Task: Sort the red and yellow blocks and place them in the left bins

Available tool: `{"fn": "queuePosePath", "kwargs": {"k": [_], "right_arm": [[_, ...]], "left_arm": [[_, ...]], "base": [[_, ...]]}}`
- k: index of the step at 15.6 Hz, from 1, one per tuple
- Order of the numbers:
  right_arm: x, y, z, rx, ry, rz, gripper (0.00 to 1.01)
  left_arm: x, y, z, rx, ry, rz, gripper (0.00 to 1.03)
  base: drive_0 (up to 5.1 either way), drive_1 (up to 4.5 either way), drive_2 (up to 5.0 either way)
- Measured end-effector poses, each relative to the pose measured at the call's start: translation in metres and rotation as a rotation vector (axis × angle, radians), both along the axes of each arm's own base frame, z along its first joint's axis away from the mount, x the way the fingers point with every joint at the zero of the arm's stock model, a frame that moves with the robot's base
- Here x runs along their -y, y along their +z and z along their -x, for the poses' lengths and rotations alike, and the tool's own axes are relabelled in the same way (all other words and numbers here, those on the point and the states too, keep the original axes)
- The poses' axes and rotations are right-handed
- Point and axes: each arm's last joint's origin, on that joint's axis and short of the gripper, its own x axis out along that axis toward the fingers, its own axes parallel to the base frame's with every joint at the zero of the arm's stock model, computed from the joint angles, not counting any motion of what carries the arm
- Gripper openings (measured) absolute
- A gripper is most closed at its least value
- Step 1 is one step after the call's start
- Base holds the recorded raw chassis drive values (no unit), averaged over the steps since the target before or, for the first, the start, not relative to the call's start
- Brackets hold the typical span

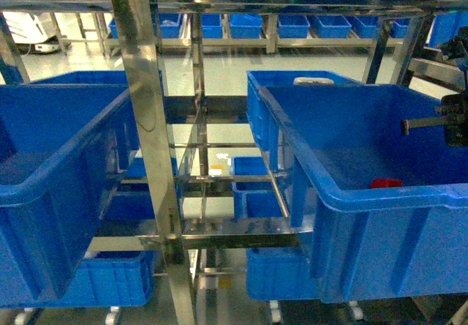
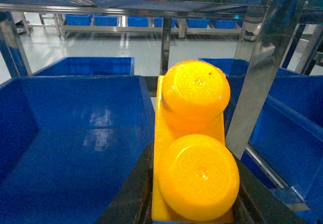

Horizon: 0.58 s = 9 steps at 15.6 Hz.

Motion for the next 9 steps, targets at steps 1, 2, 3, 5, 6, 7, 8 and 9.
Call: {"fn": "queuePosePath", "kwargs": {"k": [1, 2, 3, 5, 6, 7, 8, 9], "right_arm": [[0.000, 0.000, 0.000, 0.000, 0.000, 0.000, 0.02], [0.000, 0.000, 0.000, 0.000, 0.000, 0.000, 0.02], [0.000, 0.000, 0.000, 0.000, 0.000, 0.000, 0.02], [0.000, 0.000, 0.000, 0.000, 0.000, 0.000, 0.02], [0.000, 0.000, 0.000, 0.009, 0.002, -0.001, 0.02], [0.001, 0.004, 0.013, 0.055, -0.001, -0.010, 0.02], [0.002, 0.009, 0.034, 0.066, 0.008, -0.016, 0.02], [0.003, 0.021, 0.053, 0.108, 0.017, -0.024, 0.02]], "left_arm": [[0.000, 0.000, 0.000, 0.000, 0.000, 0.000, 0.26], [0.000, 0.000, 0.000, 0.000, 0.000, 0.000, 0.26], [0.000, 0.000, 0.000, 0.000, 0.000, 0.000, 0.26], [0.000, 0.000, 0.000, 0.000, 0.000, 0.000, 0.26], [0.000, 0.000, 0.000, 0.000, 0.000, 0.000, 0.26], [0.000, 0.000, 0.000, 0.000, 0.000, 0.000, 0.26], [0.000, 0.000, 0.000, -0.001, 0.001, 0.000, 0.26], [0.000, 0.000, 0.000, -0.001, 0.000, 0.000, 0.26]], "base": [[0.0, 0.00, 0.0], [0.0, 0.00, 0.0], [0.0, 0.00, 0.0], [0.0, 0.00, 0.0], [0.0, 0.00, 0.0], [0.0, 0.00, 0.0], [0.0, 0.00, 0.0], [0.0, 0.00, 0.0]]}}
